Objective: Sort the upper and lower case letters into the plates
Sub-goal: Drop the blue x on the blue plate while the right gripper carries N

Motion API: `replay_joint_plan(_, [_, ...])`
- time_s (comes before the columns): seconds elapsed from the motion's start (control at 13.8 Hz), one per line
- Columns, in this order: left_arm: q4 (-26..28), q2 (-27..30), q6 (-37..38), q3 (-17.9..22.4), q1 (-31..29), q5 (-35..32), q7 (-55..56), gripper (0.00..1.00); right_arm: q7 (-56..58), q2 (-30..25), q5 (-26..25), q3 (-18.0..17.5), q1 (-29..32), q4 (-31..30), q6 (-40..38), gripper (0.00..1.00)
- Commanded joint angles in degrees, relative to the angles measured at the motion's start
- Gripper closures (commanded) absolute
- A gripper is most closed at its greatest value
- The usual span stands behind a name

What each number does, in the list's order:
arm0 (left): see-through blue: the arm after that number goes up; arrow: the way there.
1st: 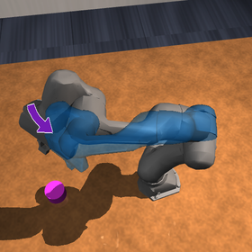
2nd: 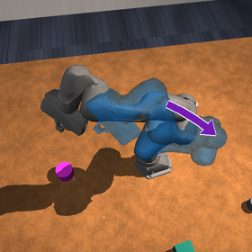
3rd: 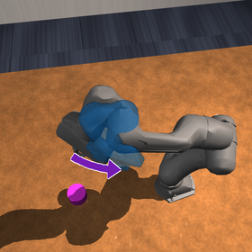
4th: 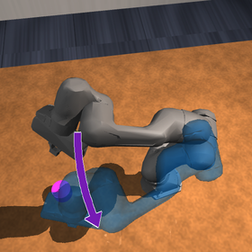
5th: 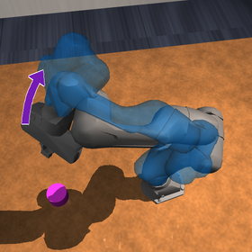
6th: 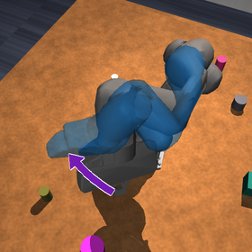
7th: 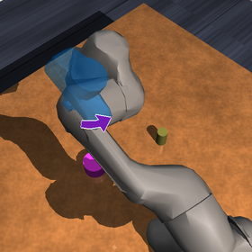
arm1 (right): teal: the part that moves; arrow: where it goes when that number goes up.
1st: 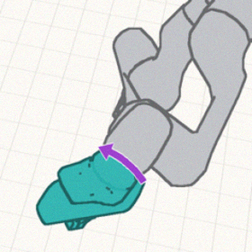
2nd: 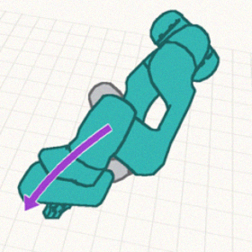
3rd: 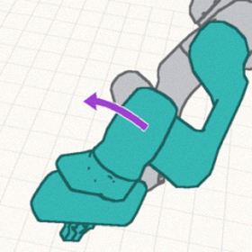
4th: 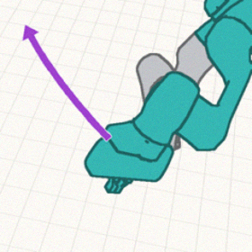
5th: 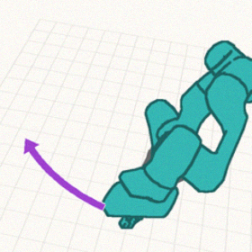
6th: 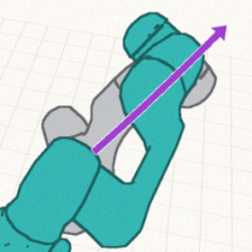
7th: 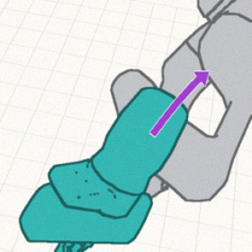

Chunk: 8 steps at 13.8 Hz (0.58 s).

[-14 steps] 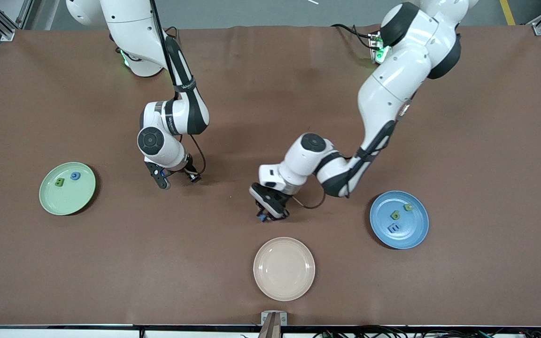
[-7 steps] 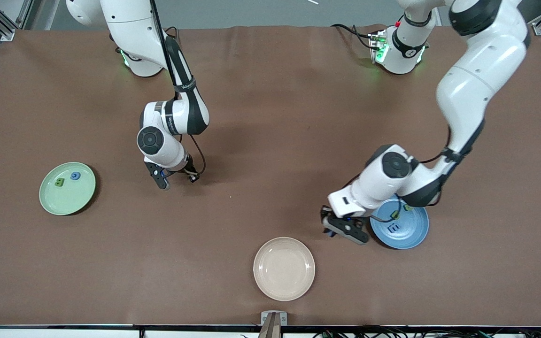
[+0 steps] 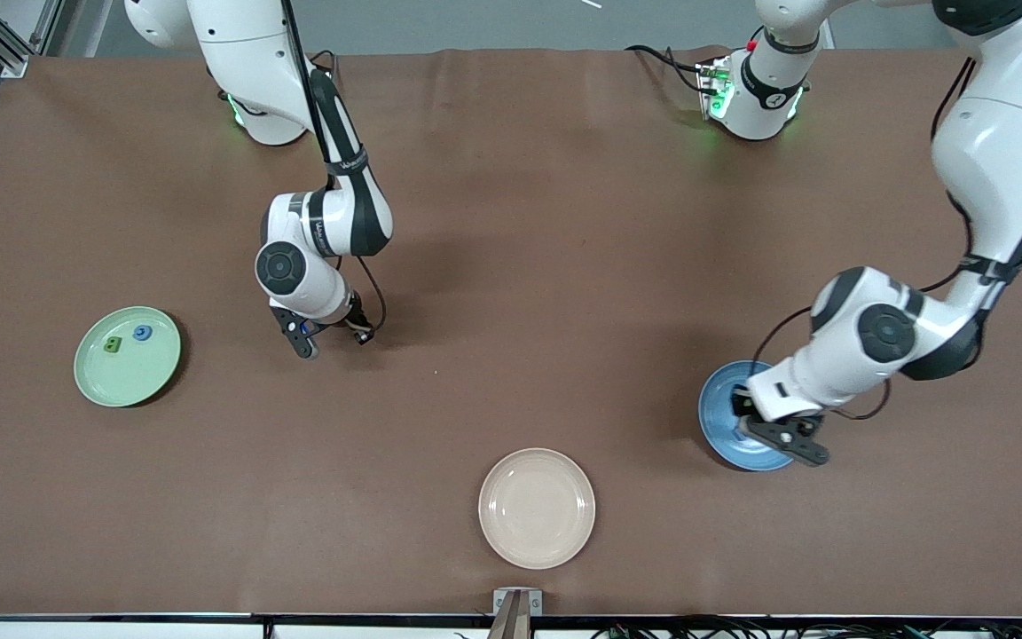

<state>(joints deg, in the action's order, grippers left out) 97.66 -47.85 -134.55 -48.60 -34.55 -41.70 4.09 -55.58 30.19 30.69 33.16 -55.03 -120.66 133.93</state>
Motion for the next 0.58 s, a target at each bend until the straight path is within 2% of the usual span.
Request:
replay_joint_plan(0.0, [2.97,1.09,0.6,0.26,-1.66,-1.1,1.61,0.45,8.69,-6.35,-2.99,8.21,-0.78,-0.98,-8.65,0.82])
replay_joint_plan(0.07, [3.58,1.44,0.69,0.87,-2.01,-1.19,3.01,0.04,11.95,-7.59,-5.7,11.02,-0.69,-0.98,-10.68,0.82])
replay_joint_plan(0.22, [4.12,3.19,1.13,0.62,-2.8,-1.1,7.05,0.0,19.07,-8.13,-10.02,16.74,-0.69,-1.07,-12.37,0.82])
replay_joint_plan(0.36, [3.42,5.73,6.02,-0.43,-2.89,-0.84,10.57,0.0,29.16,-7.6,-10.3,21.58,0.1,-1.51,-12.46,0.82])
replay_joint_plan(0.43, [3.15,7.57,9.1,-2.09,-2.89,-0.84,13.11,0.0,34.95,-7.51,-10.3,23.17,2.1,-1.51,-12.2,0.82])
replay_joint_plan(0.51, [3.06,10.73,13.13,-3.24,-2.89,-0.84,16.01,0.0,39.71,-7.43,-10.3,23.18,5.17,-1.42,-11.85,0.82])
